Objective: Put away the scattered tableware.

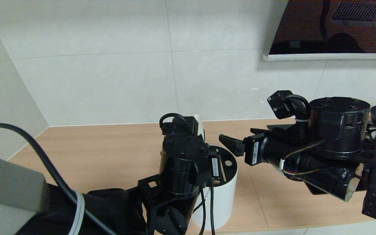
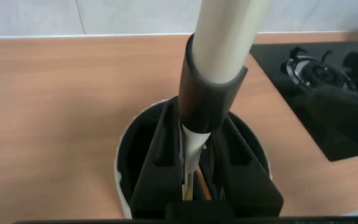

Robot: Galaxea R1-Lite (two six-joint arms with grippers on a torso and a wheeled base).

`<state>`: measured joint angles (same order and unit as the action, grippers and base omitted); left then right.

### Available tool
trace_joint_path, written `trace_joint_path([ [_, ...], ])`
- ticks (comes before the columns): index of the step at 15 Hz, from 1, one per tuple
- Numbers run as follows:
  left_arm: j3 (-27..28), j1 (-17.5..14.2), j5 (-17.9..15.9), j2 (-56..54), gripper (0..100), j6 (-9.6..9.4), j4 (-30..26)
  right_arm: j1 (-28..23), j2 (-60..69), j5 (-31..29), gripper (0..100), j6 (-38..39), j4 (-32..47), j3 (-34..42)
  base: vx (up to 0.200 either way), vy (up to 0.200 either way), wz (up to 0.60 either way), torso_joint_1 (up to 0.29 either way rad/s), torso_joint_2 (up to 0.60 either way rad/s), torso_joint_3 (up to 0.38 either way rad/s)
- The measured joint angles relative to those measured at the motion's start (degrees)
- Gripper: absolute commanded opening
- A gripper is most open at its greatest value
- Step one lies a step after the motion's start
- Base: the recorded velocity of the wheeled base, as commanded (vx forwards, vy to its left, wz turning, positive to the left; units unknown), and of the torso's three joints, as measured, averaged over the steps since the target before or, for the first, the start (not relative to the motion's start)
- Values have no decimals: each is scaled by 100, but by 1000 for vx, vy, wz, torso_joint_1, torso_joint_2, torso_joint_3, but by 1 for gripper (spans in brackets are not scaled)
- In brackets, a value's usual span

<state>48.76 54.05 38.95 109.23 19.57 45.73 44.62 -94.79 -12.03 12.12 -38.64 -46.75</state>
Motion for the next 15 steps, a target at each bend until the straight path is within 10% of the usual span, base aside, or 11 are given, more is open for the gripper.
trace_joint_path([
  [14,-185,13,-63,329,0,28,6,2,-7,0,100,0,0,17,0,0,0,0,0,0],
  [15,-185,11,-69,329,100,28,11,4,-7,-1,100,0,0,17,0,0,0,0,0,0],
])
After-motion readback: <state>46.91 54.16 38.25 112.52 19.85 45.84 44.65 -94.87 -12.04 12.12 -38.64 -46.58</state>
